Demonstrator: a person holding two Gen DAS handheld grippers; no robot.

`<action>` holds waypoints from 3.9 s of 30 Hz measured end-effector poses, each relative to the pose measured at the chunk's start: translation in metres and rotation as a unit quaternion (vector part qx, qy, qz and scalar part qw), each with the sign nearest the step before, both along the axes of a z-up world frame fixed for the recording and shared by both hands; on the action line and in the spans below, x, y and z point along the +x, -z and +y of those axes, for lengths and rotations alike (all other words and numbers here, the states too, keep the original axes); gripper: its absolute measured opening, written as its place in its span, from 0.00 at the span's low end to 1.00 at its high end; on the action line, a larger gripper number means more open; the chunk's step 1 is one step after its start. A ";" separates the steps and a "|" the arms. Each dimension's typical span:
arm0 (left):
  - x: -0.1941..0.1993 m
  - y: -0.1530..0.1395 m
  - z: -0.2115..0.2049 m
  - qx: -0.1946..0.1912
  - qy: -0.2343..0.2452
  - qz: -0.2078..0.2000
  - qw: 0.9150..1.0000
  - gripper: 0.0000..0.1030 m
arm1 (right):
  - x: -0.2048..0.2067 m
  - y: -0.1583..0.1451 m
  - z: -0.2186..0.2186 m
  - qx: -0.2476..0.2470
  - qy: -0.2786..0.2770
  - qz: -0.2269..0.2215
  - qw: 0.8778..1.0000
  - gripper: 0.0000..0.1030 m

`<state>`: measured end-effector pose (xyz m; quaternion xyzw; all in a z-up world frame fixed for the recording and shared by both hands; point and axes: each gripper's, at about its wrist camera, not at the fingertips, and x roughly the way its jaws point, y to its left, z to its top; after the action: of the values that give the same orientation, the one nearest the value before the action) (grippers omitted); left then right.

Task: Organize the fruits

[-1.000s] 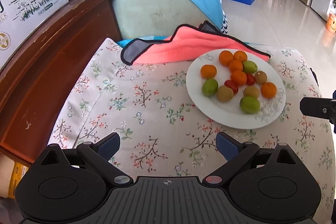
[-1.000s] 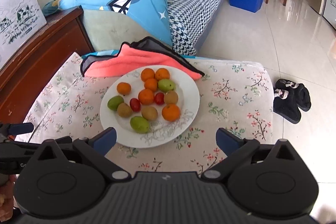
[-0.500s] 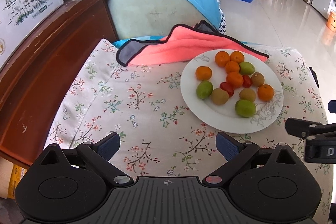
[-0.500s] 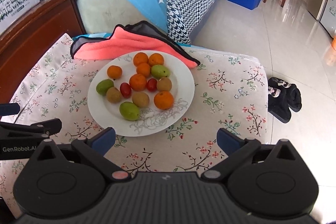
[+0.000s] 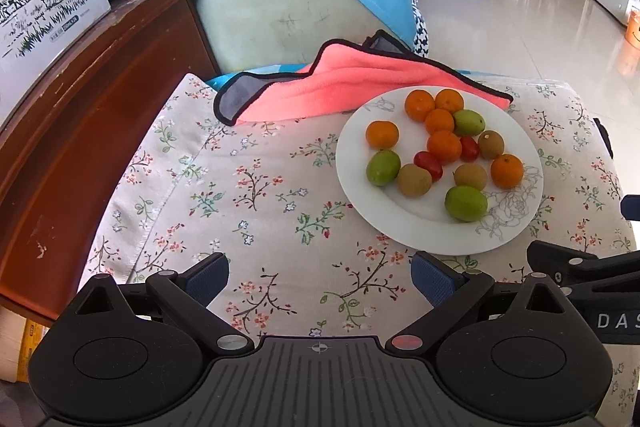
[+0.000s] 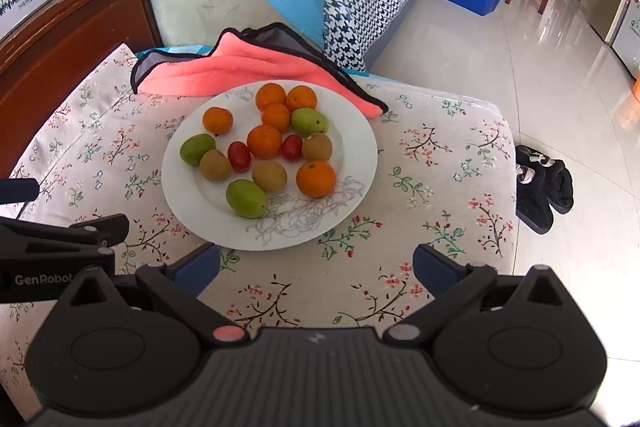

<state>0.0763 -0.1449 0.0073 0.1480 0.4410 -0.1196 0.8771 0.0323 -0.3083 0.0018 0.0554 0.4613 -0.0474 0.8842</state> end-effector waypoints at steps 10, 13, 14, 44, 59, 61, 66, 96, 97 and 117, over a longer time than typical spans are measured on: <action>0.002 0.003 -0.002 0.004 -0.008 0.002 1.000 0.96 | 0.001 0.002 0.000 0.001 0.002 0.000 1.000 0.99; 0.003 0.004 -0.002 0.003 -0.012 0.004 1.000 0.96 | 0.001 0.003 0.000 0.002 0.003 -0.001 1.000 0.99; 0.003 0.003 -0.002 0.002 -0.013 0.005 1.000 0.96 | 0.002 0.003 -0.001 0.002 0.004 -0.002 1.000 0.99; 0.002 0.005 -0.007 0.011 -0.013 0.003 1.000 0.96 | 0.005 0.008 -0.011 0.022 0.044 -0.001 0.999 0.99; -0.004 0.006 -0.005 0.028 -0.009 -0.012 0.999 0.96 | 0.004 0.012 -0.008 0.023 0.033 -0.006 0.999 0.99; -0.007 0.006 -0.003 0.029 -0.007 -0.013 0.999 0.96 | 0.002 0.013 -0.007 0.024 0.028 -0.008 0.999 0.99; -0.017 0.010 0.006 0.030 -0.001 -0.009 1.000 0.96 | -0.007 0.018 -0.002 0.034 0.010 -0.016 0.999 0.99; -0.057 -0.004 0.084 -0.053 -0.014 0.015 0.998 0.96 | -0.071 0.081 0.073 -0.012 -0.071 -0.131 0.989 0.99; -0.057 -0.004 0.085 -0.055 -0.015 0.015 0.998 0.96 | -0.070 0.082 0.073 -0.011 -0.070 -0.136 0.988 0.99; -0.057 -0.006 0.089 -0.064 -0.018 0.013 0.998 0.96 | -0.060 0.087 0.076 -0.013 -0.077 -0.164 0.983 0.99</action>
<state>0.0188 -0.0554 0.0135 0.0825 0.4467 -0.1339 0.8807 -0.0277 -0.2328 -0.0856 0.0155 0.3126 0.0242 0.9495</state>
